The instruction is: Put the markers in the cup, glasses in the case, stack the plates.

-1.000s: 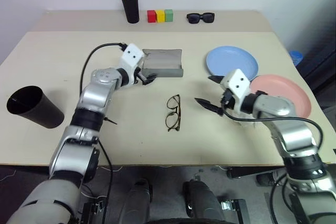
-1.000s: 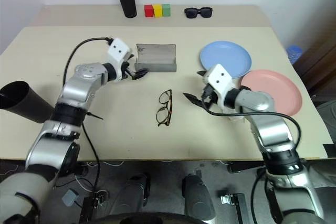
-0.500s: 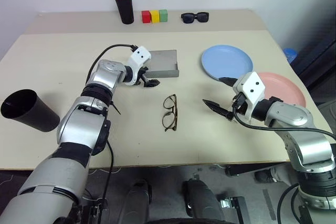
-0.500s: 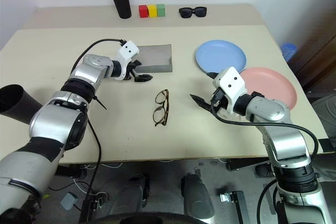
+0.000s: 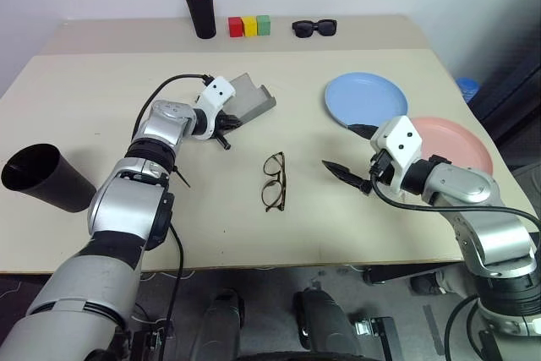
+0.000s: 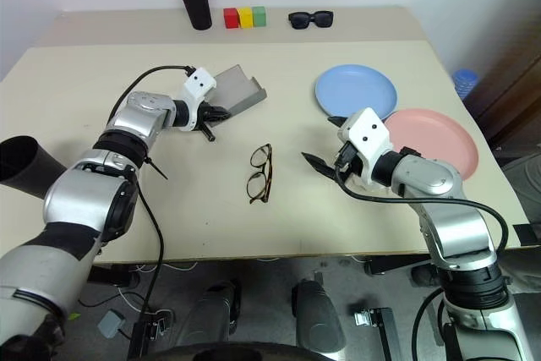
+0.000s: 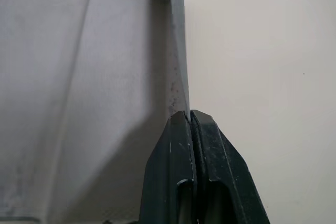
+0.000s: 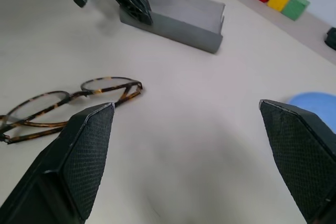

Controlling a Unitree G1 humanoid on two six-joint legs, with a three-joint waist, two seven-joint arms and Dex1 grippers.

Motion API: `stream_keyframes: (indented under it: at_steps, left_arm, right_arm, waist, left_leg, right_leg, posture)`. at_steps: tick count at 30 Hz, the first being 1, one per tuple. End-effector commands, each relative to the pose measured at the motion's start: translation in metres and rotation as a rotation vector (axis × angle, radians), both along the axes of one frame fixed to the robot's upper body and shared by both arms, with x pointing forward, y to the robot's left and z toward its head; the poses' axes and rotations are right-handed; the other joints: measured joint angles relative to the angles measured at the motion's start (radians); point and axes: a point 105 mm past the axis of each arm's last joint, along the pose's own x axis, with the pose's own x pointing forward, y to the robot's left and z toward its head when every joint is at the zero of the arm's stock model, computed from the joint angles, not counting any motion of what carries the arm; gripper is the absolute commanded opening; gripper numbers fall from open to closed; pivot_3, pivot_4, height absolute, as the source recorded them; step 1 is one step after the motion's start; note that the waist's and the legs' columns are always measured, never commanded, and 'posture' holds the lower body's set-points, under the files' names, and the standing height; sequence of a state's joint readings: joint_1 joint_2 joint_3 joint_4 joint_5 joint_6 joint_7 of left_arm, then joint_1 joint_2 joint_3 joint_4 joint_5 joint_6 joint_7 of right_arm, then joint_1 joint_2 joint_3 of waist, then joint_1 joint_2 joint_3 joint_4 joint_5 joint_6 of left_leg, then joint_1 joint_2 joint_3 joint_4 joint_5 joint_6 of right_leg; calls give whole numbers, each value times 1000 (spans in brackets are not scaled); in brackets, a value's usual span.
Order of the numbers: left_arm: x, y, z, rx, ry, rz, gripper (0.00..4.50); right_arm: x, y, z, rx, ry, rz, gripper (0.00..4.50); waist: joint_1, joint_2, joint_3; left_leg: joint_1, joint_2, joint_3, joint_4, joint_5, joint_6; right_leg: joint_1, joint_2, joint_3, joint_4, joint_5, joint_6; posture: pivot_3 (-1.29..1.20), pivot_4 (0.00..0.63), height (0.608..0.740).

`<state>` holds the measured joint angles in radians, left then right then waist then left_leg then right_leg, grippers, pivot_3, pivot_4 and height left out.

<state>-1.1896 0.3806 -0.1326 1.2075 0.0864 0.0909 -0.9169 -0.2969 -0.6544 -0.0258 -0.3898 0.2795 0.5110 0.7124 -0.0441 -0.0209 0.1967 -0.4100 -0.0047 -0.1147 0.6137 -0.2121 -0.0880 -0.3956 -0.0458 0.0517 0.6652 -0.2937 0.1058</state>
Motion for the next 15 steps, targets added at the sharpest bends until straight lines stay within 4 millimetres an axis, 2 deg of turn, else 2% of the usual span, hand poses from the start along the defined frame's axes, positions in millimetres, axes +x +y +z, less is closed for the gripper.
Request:
stream_keyframes:
  at_steps: [1, 5, 11, 15]
  left_arm:
    - [-6, 5, 30, -30, -79, -100, 33]
    - [-30, 18, 33, 0, -61, -258, 33]
    - [-80, 54, 18, 173, 22, -420, 33]
    - [-106, 58, 11, 229, 67, -489, 33]
  right_arm:
    - [-1, 4, 12, 9, -49, 33, 4500]
    - [-6, 8, 12, 25, -36, 77, 4500]
    - [-22, 19, 3, 56, 63, 169, 4500]
    - [-23, 25, -5, 95, 155, 173, 4500]
  waist:
    - [-1, 0, 0]
    - [-2, 0, 0]
    - [-2, 1, 0]
    - [8, 1, 0]
  left_leg:
    - [0, 0, 0, 0, 0, 0]
    - [0, 0, 0, -1, 0, 0]
    - [0, 1, 0, 0, 0, 0]
    - [0, 1, 0, 1, 0, 0]
  right_leg:
    - [0, 0, 0, 0, 0, 0]
    - [0, 0, 0, 0, 0, 0]
    - [0, 0, 0, 0, 0, 0]
    - [2, 0, 0, 0, 0, 0]
  posture:
    - [0, 150, 740]
    - [0, 150, 740]
    - [0, 150, 740]
    - [0, 150, 740]
